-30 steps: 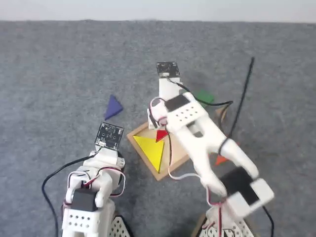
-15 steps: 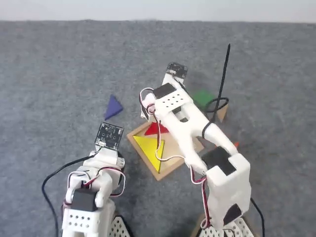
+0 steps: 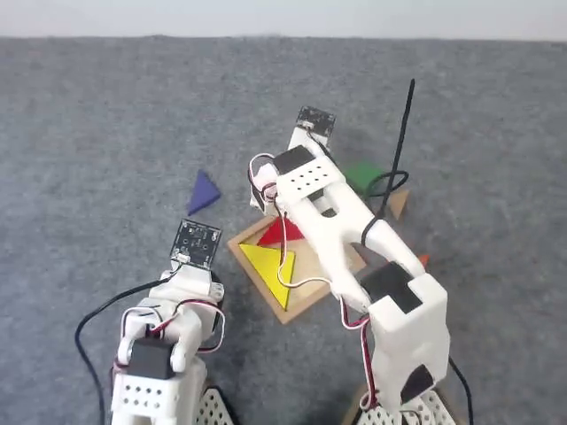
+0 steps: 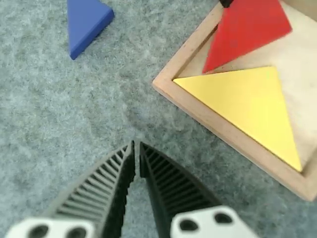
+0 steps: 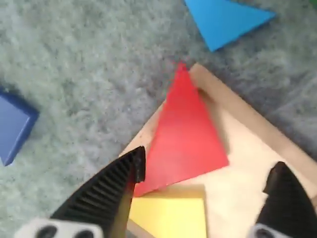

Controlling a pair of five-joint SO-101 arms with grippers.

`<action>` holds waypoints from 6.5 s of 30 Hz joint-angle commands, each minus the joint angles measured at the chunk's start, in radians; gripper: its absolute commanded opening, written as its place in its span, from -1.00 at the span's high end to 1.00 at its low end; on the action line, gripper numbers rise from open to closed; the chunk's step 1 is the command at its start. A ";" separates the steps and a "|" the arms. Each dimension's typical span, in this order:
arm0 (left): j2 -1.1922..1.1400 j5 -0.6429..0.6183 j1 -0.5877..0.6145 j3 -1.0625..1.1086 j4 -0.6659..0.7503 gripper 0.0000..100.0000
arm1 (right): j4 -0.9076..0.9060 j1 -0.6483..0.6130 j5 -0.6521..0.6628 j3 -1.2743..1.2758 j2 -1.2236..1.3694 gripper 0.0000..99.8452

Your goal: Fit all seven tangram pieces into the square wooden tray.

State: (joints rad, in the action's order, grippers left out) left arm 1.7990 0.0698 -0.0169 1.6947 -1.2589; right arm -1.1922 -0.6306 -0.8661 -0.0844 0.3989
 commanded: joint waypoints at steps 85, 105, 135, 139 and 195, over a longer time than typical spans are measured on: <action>0.017 0.002 0.000 -0.010 -0.002 0.96 | 0.452 0.094 0.961 0.695 -0.559 0.87; 0.017 0.002 0.000 -0.010 -0.002 0.96 | 0.107 0.588 0.904 0.867 -0.852 0.86; 0.017 0.002 0.000 -0.010 -0.002 0.96 | 0.048 0.615 0.891 0.735 -0.582 0.86; 0.017 0.002 0.000 -0.010 -0.002 0.96 | 0.170 0.654 0.965 0.870 -0.582 0.86; 0.017 0.002 0.000 -0.010 -0.002 0.96 | 0.236 0.789 1.013 0.681 -0.429 0.65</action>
State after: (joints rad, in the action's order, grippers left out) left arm 1.7990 0.0698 -0.0169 1.6947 -1.2589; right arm -0.9636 0.1059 0.1082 0.6920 -0.0292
